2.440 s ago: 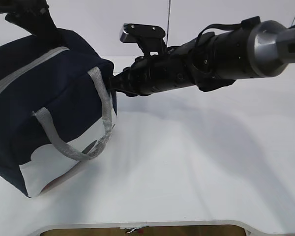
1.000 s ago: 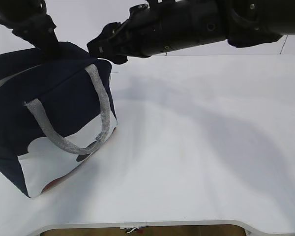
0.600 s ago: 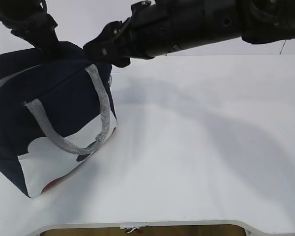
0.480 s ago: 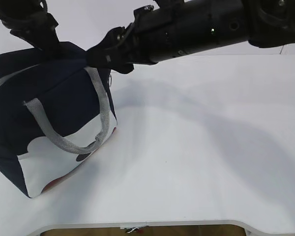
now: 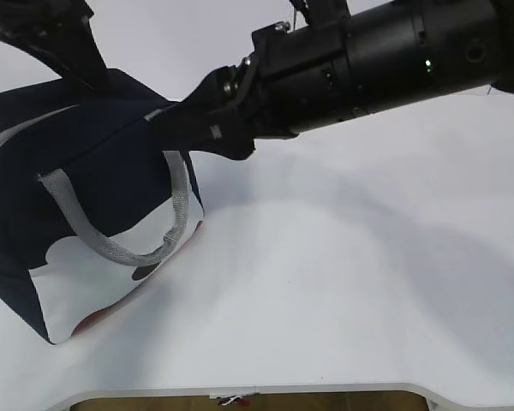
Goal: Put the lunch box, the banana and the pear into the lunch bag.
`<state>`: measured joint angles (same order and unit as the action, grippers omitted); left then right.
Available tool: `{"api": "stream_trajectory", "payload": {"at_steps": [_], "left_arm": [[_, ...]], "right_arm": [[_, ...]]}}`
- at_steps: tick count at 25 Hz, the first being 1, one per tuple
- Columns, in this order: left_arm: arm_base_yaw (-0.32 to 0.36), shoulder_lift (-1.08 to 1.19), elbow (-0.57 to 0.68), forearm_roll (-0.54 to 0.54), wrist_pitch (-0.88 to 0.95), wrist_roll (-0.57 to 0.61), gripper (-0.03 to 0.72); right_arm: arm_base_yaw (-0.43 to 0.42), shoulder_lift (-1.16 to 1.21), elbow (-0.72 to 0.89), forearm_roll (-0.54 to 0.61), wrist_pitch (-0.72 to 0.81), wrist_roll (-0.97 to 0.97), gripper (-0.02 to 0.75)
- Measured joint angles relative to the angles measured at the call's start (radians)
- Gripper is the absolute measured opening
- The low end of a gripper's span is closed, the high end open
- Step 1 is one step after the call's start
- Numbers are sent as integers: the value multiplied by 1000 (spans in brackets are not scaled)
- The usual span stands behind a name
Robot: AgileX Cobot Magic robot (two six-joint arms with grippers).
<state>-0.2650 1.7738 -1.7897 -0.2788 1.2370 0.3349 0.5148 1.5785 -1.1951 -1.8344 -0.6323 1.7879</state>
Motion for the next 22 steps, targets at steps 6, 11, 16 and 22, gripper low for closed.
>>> {"api": "stream_trajectory", "payload": {"at_steps": [6, 11, 16, 22], "left_arm": [[0, -92, 0, 12, 6, -40, 319], [0, -202, 0, 59, 14, -82, 319], [0, -339, 72, 81, 16, -107, 319], [0, -561, 263, 85, 23, -110, 318]], "right_arm": [[0, -28, 27, 0, -37, 0, 438], [0, -38, 29, 0, -101, 0, 438], [0, -39, 31, 0, -153, -2, 438], [0, -39, 31, 0, -160, -2, 438]]}}
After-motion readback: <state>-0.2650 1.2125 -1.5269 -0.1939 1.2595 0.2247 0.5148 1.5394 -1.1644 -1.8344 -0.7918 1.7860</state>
